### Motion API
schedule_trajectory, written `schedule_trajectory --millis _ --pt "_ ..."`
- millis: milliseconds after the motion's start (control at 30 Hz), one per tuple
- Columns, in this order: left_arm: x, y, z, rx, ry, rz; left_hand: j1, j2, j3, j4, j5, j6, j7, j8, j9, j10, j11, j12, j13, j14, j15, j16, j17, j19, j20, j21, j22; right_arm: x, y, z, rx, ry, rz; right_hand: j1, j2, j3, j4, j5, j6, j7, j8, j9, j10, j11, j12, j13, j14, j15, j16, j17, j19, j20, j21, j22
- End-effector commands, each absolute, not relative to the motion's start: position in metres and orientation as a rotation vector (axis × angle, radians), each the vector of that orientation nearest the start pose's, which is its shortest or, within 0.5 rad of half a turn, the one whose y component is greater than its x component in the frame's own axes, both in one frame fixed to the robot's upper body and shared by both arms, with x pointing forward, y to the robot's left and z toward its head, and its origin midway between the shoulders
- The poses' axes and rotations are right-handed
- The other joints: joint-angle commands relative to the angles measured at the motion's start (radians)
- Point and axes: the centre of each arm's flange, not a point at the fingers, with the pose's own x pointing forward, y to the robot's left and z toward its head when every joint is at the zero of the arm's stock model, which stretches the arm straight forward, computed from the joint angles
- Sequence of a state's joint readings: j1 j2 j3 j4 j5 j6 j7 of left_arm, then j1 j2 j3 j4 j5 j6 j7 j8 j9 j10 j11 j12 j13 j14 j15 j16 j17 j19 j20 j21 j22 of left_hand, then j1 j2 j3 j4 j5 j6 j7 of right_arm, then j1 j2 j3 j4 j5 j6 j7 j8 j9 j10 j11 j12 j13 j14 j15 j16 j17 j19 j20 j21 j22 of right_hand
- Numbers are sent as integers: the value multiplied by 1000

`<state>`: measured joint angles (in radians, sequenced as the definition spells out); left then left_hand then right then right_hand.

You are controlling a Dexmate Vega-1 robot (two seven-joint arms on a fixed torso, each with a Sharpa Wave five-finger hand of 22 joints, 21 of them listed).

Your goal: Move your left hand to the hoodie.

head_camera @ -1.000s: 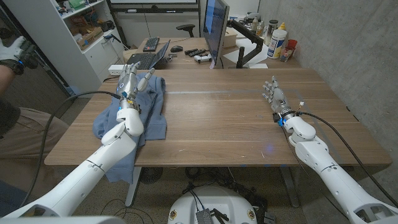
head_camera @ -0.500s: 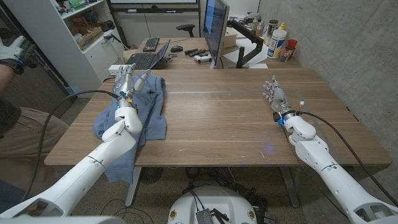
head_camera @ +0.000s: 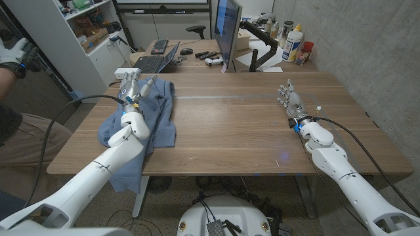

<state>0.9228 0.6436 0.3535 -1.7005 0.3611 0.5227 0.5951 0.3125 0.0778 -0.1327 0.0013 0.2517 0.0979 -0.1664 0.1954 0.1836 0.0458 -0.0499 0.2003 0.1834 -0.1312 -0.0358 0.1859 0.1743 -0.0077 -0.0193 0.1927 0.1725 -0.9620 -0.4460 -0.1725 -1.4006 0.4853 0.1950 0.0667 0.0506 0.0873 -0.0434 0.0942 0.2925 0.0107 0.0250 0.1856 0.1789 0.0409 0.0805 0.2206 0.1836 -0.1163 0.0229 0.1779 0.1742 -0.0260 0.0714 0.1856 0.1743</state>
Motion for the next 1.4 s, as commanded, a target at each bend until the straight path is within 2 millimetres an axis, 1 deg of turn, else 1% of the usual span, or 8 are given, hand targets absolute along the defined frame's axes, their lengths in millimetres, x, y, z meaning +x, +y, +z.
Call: schedule_trajectory --millis 33,333,600,700,767,867,1400 --pt "601 359 16 941 -481 742 2 -6 -2 -7 4 -3 -2 -3 4 -9 -3 -1 3 -10 -36 -2 5 -8 -4 -2 3 635 -317 -42 -2 -573 149 -4 14 0 5 -3 1 -4 5 6 -4 1 -2 4 -8 2 4 5 -9 3 8 5" --pt "608 361 16 948 -470 738 2 -6 -2 -8 4 -3 -3 -3 4 -11 -3 -1 3 -12 -34 -2 6 -8 -5 -2 3 636 -317 -42 -5 -570 152 -5 13 0 5 -4 1 -4 5 6 -4 1 -2 4 -8 3 5 5 -9 4 9 5" --pt "617 364 11 946 -459 730 1 -6 -2 -8 5 -2 -2 -2 4 -21 -4 -4 4 -17 -36 -3 6 -10 -5 -2 3 636 -318 -42 -4 -568 150 -5 13 -1 5 -4 1 -3 4 6 -3 2 -1 4 -8 3 5 5 -9 3 9 5" --pt "619 364 9 943 -453 732 0 -5 -2 -8 5 -3 -2 -2 4 -22 -3 -4 4 -21 -39 -4 6 -11 -12 -2 3 635 -318 -42 -6 -568 148 -5 13 -1 5 -4 1 -4 4 6 -3 1 -1 4 -8 2 5 5 -9 3 9 5" --pt "620 364 8 942 -451 726 0 -5 -3 -8 5 -3 -1 -2 4 -23 -3 -4 4 -22 -39 -4 6 -11 -12 -2 3 635 -319 -42 -9 -570 149 -5 13 -1 5 -4 0 -4 4 6 -3 1 -1 4 -9 3 5 5 -9 3 9 5" --pt "622 365 7 939 -444 723 -1 -5 -3 -8 5 -3 -2 -2 4 -24 -6 -4 4 -23 -40 -4 6 -11 -12 -2 3 634 -320 -43 -8 -569 147 -6 13 -1 5 -4 0 -4 4 6 -4 0 -1 4 -9 3 5 5 -9 3 9 5" --pt "624 376 1 965 -414 733 -2 -5 -3 -9 6 -5 -3 -2 5 -26 -5 -3 4 -25 -39 -3 6 -12 -11 -2 3 630 -323 -47 -7 -567 141 -6 13 -1 6 -5 1 -4 4 6 -5 -1 -2 4 -9 1 5 5 -9 2 9 5"
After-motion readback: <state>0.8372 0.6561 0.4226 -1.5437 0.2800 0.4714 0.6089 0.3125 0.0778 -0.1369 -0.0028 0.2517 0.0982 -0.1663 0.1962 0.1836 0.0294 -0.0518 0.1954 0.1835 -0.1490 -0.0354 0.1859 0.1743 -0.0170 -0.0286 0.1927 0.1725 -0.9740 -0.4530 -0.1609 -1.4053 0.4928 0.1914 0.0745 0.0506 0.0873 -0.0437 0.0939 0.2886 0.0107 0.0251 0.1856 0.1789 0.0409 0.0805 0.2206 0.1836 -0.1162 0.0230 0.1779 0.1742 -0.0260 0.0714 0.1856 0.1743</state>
